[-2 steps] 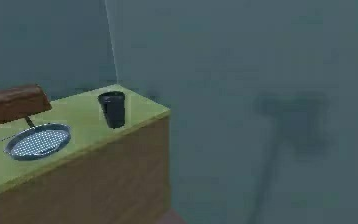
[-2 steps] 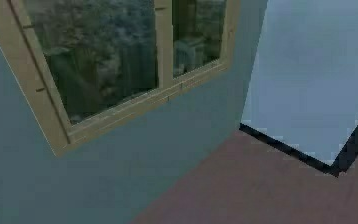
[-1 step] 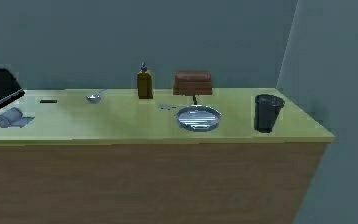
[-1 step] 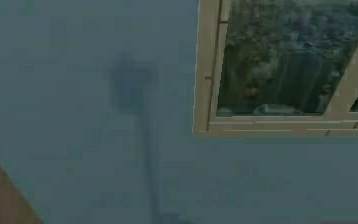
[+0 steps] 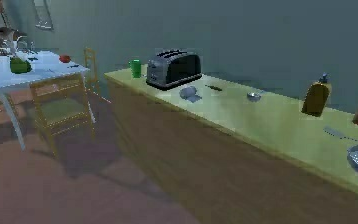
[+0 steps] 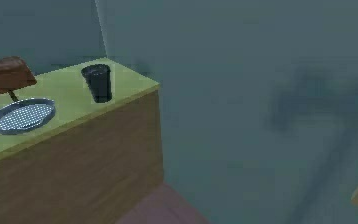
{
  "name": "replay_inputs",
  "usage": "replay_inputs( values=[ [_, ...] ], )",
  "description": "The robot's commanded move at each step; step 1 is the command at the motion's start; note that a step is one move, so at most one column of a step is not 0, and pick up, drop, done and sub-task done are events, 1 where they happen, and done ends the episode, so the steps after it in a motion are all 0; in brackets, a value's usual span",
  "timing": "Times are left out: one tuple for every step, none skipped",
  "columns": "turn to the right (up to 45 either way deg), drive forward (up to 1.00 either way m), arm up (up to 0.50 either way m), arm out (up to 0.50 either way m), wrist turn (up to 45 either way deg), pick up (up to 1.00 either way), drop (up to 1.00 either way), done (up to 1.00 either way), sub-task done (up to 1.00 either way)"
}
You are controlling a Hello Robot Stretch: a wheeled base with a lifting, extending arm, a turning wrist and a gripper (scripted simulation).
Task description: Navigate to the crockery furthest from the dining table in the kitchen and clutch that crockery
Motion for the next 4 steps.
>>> replay_inputs(
  values=[
    [-18.0, 0.00, 0.00, 0.00, 0.0, 0.00, 0.00, 0.00, 0.00],
    [45.0, 0.00, 0.00, 0.00, 0.0, 0.00, 0.00, 0.00, 0.00],
    [27.0, 0.00, 0.00, 0.00, 0.0, 0.00, 0.00, 0.00, 0.00],
    [0.0, 0.55, 0.00, 0.00, 0.0, 0.00, 0.00, 0.00, 0.00]
  ],
)
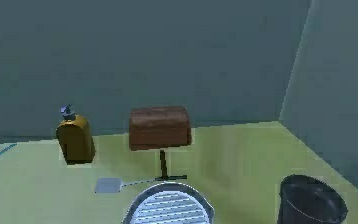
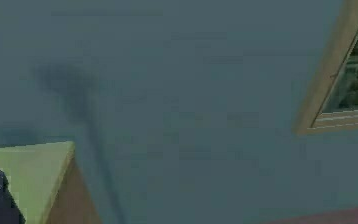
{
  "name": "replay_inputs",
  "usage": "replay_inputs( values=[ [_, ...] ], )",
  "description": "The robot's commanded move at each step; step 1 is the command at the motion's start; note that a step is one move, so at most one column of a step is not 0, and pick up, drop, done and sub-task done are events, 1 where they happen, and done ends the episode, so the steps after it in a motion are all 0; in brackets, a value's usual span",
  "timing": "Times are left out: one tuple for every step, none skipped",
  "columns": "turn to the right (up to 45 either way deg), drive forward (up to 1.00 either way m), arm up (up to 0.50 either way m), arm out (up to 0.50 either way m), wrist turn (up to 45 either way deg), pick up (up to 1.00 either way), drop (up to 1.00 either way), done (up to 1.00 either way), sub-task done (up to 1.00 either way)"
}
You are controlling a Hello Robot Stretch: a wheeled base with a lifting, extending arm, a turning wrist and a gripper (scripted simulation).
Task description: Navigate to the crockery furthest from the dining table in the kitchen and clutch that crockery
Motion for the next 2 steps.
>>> replay_inputs(
  values=[
    [-42.0, 0.00, 0.00, 0.00, 0.0, 0.00, 0.00, 0.00, 0.00],
    [0.0, 0.00, 0.50, 0.00, 0.0, 0.00, 0.00, 0.00, 0.00]
  ],
)
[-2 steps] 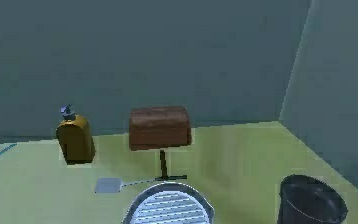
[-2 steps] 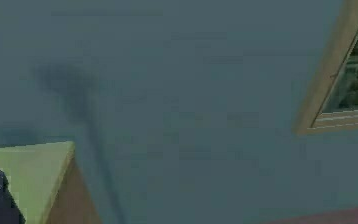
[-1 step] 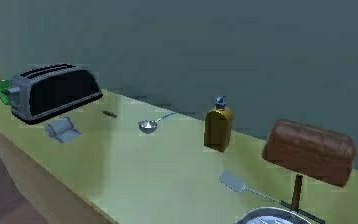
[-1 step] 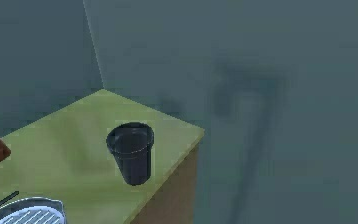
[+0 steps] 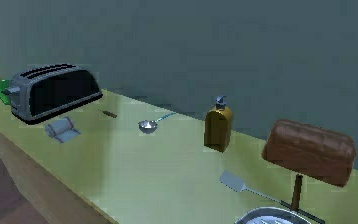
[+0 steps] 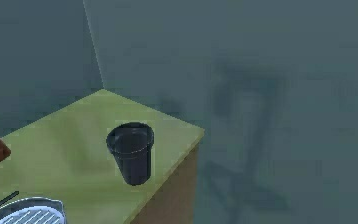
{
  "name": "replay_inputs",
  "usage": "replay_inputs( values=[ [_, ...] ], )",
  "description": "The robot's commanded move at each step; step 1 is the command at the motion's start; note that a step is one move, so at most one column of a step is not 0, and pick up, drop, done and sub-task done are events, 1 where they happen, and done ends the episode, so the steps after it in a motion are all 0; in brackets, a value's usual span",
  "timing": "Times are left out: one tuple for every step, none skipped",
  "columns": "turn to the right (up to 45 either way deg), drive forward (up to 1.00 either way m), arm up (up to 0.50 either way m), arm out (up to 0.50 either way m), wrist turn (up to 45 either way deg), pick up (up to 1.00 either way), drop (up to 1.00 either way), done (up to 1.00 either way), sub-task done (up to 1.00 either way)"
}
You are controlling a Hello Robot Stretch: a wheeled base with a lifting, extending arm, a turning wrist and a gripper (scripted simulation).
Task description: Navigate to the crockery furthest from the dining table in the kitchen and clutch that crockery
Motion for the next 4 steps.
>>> replay_inputs(
  values=[
    [0.0, 0.00, 0.38, 0.00, 0.0, 0.00, 0.00, 0.00, 0.00],
    [0.0, 0.00, 0.00, 0.08, 0.0, 0.00, 0.00, 0.00, 0.00],
    [0.0, 0.00, 0.00, 0.00, 45.0, 0.00, 0.00, 0.00, 0.00],
    [0.0, 0.00, 0.00, 0.00, 45.0, 0.00, 0.00, 0.00, 0.00]
  ],
)
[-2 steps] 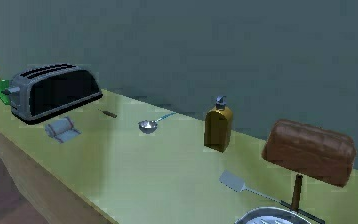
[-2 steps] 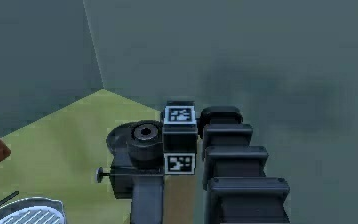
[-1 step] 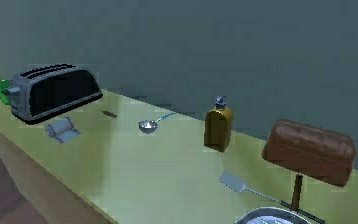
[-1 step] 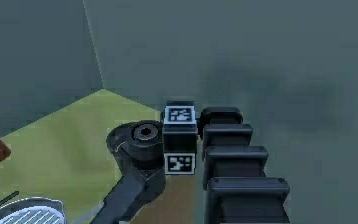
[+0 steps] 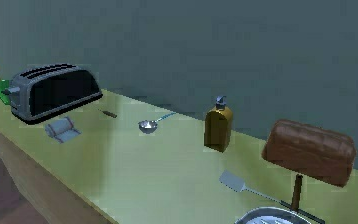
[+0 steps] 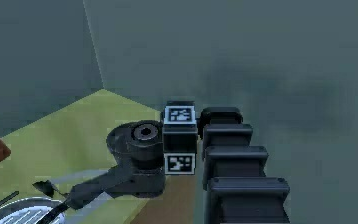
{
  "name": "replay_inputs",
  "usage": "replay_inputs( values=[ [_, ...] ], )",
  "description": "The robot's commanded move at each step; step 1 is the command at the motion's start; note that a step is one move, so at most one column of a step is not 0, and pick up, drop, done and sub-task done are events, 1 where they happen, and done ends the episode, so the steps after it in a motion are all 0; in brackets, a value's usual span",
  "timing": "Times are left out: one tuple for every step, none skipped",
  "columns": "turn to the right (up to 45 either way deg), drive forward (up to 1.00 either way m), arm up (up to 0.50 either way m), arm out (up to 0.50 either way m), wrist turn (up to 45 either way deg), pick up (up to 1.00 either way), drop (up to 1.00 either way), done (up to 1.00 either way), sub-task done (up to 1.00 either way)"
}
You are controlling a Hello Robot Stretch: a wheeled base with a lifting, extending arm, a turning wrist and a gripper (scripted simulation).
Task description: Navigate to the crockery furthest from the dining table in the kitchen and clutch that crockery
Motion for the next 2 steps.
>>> replay_inputs(
  values=[
    [0.0, 0.00, 0.00, 0.00, 45.0, 0.00, 0.00, 0.00, 0.00],
    [0.0, 0.00, 0.00, 0.00, 12.0, 0.00, 0.00, 0.00, 0.00]
  ],
)
